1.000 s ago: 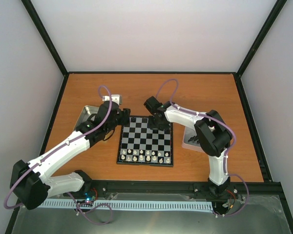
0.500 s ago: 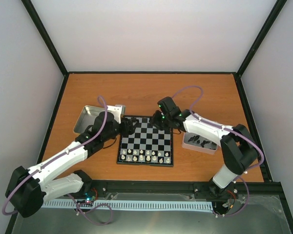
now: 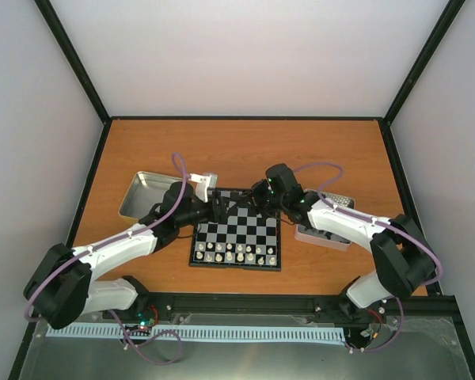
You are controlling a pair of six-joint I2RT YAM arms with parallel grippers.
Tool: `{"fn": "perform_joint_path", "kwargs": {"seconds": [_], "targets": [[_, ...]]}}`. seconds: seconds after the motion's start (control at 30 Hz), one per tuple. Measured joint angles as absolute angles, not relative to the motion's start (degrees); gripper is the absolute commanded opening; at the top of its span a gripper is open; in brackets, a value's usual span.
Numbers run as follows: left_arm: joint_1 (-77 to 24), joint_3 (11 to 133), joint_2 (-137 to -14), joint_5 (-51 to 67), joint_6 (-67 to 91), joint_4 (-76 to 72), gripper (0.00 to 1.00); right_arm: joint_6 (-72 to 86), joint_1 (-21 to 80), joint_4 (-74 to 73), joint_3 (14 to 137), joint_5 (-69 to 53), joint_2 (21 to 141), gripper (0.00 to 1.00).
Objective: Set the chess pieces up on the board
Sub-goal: Pick up the chess piece from the chessboard.
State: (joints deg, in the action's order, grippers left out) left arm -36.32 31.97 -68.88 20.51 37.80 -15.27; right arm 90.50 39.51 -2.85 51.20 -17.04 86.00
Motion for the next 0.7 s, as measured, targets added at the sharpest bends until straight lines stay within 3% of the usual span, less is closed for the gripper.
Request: {"fn": "perform_joint_path", "kwargs": {"seconds": [0.27, 0.5, 0.7], "targets": [[-36.3, 31.9, -73.7, 20.3, 42.3, -18.6, 0.37, 98.2, 39.5, 2.8, 49.9, -18.3, 84.8, 0.17], [-36.3, 31.9, -74.5, 19.5, 43.9, -20.7, 0.32, 100.5, 39.5, 5.0, 49.4, -19.9, 84.8, 0.17], [-36.3, 31.7, -74.1, 18.1, 44.4, -21.8, 0.13, 101.1, 39.5, 6.0, 48.7, -20.4, 84.8, 0.17]]}}
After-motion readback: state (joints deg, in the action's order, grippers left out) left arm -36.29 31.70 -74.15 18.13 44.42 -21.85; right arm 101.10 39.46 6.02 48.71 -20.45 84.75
